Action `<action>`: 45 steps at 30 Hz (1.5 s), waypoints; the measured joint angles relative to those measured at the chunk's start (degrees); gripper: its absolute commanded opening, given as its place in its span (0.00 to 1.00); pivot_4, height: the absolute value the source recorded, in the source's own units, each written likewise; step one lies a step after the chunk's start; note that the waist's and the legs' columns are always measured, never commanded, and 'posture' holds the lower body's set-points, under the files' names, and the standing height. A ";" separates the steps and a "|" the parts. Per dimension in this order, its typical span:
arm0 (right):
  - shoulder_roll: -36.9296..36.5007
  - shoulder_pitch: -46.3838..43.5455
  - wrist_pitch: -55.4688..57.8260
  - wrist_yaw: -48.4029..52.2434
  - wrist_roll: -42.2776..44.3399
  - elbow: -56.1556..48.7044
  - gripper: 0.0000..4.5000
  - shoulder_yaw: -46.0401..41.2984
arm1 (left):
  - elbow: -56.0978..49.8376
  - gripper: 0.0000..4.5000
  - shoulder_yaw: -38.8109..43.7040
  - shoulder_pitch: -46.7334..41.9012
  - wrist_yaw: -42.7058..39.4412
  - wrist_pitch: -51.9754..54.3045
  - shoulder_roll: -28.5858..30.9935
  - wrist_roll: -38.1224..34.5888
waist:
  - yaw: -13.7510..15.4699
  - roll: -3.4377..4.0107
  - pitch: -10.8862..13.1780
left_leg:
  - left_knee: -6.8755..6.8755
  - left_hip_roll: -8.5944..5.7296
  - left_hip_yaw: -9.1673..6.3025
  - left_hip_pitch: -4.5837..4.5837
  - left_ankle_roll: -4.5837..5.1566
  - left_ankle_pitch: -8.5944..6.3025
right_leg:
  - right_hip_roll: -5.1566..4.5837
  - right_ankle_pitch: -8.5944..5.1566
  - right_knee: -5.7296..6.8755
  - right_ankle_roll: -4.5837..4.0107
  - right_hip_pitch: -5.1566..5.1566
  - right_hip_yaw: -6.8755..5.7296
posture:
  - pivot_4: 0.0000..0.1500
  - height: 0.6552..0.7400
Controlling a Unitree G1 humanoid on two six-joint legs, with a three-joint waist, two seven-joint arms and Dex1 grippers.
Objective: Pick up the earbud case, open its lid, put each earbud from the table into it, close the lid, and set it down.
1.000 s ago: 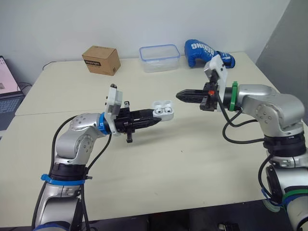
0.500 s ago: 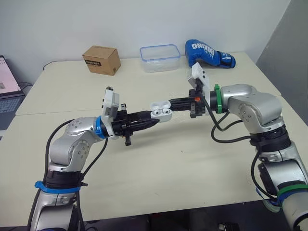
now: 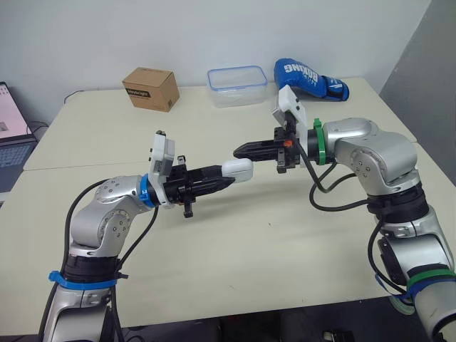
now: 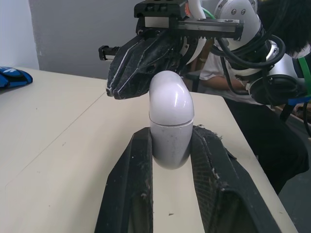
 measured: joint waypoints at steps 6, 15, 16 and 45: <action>-0.35 1.64 1.18 -1.10 0.00 -2.72 0.01 -1.14 | 0.49 0.16 -0.03 -0.20 -0.08 0.16 -0.02 -0.75 | 0.01 0.00 0.00 | 0.00 0.00 0.00 0.00 0.00 0.00 | 0.00 0.00 0.00 0.00 0.00 0.01 | 1.00 0.89; -1.25 3.28 1.69 -1.63 -0.21 -5.00 0.01 -1.97 | 2.03 0.16 -0.01 -0.48 -0.05 0.71 -0.05 -1.03 | 0.01 0.00 0.00 | 0.00 -0.01 0.02 0.00 0.00 0.00 | 0.00 0.00 0.00 0.00 0.01 0.01 | 1.00 0.89; -1.27 3.65 1.15 -1.63 -0.42 -5.13 0.01 -1.97 | 2.09 0.16 -0.01 -0.48 -0.04 0.99 -0.05 -1.03 | 0.01 0.00 0.00 | 0.00 -0.01 0.02 0.00 0.00 0.00 | 0.00 0.00 0.00 0.00 0.01 0.01 | 1.00 0.89; -13.38 11.93 -25.07 11.92 -11.33 -6.15 0.01 1.88 | 13.83 0.16 -0.71 -6.27 18.78 38.91 -1.57 -8.12 | 0.30 -0.03 0.02 | 0.04 -0.03 0.01 0.01 -0.01 0.01 | -0.01 -0.01 0.00 0.01 0.03 0.00 | 1.00 0.89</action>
